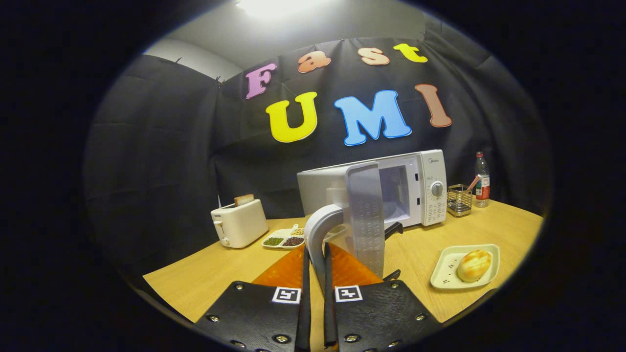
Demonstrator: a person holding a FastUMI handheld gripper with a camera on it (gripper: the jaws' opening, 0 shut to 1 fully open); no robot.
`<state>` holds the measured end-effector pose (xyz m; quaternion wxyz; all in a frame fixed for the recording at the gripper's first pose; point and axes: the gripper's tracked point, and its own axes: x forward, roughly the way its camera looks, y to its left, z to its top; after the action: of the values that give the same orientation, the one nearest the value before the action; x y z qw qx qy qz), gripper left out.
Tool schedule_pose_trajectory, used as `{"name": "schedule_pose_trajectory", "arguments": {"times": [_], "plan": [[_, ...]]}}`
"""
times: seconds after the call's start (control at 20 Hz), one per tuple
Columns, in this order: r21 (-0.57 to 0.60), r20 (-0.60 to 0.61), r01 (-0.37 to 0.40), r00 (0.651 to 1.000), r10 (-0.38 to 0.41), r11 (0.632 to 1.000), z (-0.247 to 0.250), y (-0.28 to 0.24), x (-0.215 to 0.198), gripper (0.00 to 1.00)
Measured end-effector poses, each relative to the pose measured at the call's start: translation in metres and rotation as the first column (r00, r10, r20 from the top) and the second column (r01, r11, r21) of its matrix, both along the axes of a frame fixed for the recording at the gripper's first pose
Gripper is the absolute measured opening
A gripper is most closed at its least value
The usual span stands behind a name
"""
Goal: Open the microwave, put the food inside, and close the microwave door.
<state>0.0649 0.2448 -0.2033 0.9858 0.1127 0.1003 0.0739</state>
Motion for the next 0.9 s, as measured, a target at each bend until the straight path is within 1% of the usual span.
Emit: {"name": "schedule_pose_trajectory", "arguments": {"times": [0.1, 0.15, 0.2, 0.4, 0.55, 0.65, 0.75, 0.85, 0.9], "plan": [[-0.041, -0.001, 0.012, 1.000, -0.012, 0.999, 0.000, 0.020, -0.003, 0.11], [-0.038, -0.007, 0.024, 1.000, -0.025, 0.999, 0.000, 0.028, -0.004, 0.11], [-0.033, -0.001, 0.040, 0.999, -0.040, 0.999, 0.002, 0.035, -0.006, 0.11], [-0.092, 0.040, 0.074, 0.997, -0.071, 0.993, 0.003, 0.064, -0.008, 0.11], [-0.146, 0.062, 0.092, 0.995, -0.083, 0.985, 0.005, 0.080, -0.006, 0.11], [-0.145, 0.050, 0.097, 0.995, -0.090, 0.985, 0.003, 0.081, -0.008, 0.10], [-0.126, 0.040, 0.061, 0.998, -0.057, 0.990, 0.004, 0.089, -0.016, 0.11], [-0.121, 0.030, -0.021, 0.999, 0.025, 0.992, 0.006, 0.104, -0.029, 0.12], [-0.109, 0.015, -0.086, 0.996, 0.088, 0.990, 0.004, 0.113, -0.039, 0.12]]}}
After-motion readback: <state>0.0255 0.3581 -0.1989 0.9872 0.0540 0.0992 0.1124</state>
